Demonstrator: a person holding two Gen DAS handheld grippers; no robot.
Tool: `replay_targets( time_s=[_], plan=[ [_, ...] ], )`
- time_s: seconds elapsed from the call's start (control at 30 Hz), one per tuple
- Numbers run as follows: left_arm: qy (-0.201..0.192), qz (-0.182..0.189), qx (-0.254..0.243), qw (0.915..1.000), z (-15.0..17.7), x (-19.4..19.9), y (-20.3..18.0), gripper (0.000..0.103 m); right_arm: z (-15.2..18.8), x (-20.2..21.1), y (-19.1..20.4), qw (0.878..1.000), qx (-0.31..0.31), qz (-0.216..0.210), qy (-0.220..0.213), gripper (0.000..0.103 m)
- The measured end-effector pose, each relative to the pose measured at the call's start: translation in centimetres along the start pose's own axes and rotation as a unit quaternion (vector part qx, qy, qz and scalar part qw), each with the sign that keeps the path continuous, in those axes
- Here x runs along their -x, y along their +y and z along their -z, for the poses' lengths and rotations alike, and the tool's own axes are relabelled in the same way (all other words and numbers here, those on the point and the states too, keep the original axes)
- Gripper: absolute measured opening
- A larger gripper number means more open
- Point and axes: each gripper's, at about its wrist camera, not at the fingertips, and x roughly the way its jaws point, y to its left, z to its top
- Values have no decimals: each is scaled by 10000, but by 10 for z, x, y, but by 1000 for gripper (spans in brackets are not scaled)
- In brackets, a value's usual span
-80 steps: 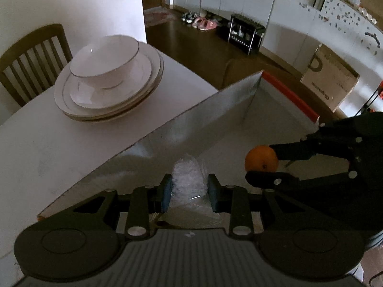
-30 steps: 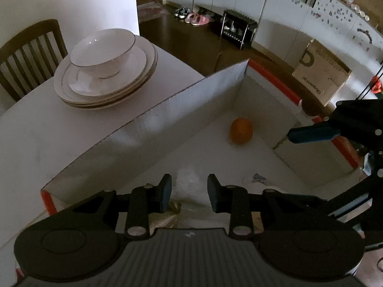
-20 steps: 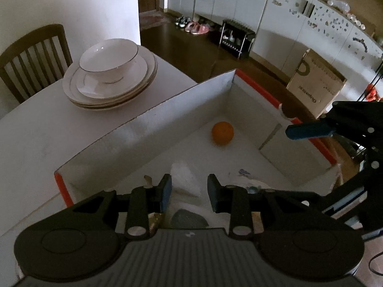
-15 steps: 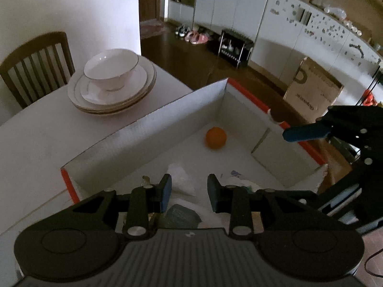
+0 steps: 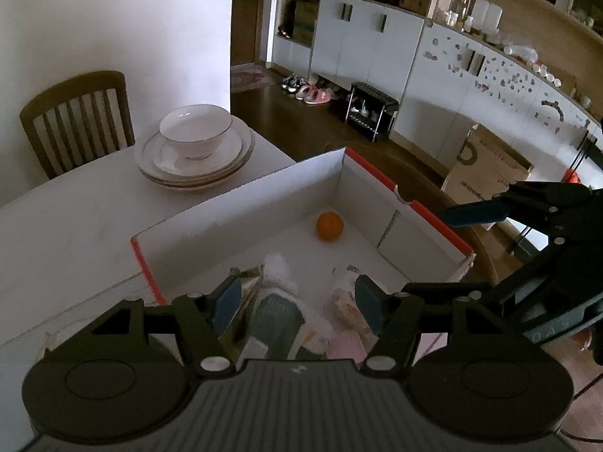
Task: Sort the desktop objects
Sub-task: 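Withdraw both open tools from the box back over the table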
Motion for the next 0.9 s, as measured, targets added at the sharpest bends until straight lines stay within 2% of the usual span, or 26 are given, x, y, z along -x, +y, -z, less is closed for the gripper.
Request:
replay_targets(
  time_s=[0.43, 0.5, 0.67, 0.9],
  plan=[
    [-221, -63, -71, 9997, 36, 46, 18, 70, 12, 16, 39, 9998, 6, 59, -206, 98],
    [-240, -59, -23, 9997, 43, 53, 25, 76, 14, 16, 47, 9997, 1, 42, -223, 98],
    [-276, -149, 8, 9995, 60, 66, 44, 82, 17, 13, 71, 9997, 19, 47, -252, 98],
    [-282, -250, 106, 9992, 83, 80, 78, 87, 20, 2, 104, 9997, -45, -39, -218, 102]
  ],
)
